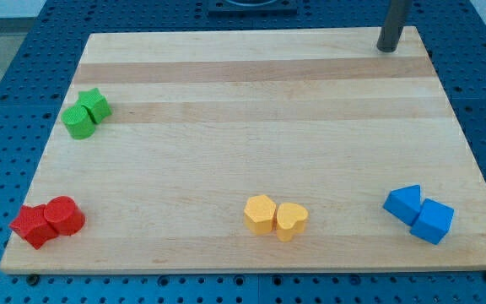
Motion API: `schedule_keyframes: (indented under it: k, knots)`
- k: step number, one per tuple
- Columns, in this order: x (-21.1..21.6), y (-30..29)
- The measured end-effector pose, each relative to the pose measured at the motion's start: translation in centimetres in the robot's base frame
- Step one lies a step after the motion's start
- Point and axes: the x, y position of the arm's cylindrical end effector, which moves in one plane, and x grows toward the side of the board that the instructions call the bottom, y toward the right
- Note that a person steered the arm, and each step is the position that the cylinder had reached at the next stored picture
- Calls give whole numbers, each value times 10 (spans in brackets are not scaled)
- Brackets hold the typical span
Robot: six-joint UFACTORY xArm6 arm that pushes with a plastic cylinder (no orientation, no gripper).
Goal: Separate the green circle from the green star
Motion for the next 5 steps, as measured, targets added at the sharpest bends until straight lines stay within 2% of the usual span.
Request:
schedule_keyframes:
  k: [3,4,5]
  knots:
    - [4,2]
    - [50,-25]
    - [120,-70]
